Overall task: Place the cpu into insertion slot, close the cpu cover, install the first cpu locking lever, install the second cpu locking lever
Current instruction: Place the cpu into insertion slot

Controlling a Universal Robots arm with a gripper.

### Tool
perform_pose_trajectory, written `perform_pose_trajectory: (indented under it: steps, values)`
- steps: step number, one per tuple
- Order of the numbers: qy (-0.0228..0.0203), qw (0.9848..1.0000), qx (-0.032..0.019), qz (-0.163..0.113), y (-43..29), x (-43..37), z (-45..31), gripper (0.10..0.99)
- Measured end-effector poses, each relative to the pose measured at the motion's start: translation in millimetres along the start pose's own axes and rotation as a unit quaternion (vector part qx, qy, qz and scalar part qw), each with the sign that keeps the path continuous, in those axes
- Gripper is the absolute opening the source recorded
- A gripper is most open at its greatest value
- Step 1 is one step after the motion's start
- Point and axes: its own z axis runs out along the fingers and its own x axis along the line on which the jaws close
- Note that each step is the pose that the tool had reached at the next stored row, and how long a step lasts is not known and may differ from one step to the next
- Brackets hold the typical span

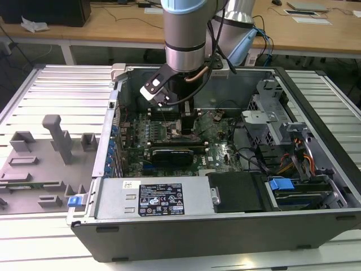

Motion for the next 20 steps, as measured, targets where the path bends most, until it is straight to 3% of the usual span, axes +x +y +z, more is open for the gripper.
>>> perform_pose_trajectory:
  steps: [12,20]
  values:
    - [0.0000,1.0000,0.0000,0.000,-7.4,11.7,20.6,0.541]
    - [0.0001,1.0000,0.0000,0.000,-9.3,16.6,27.7,0.541]
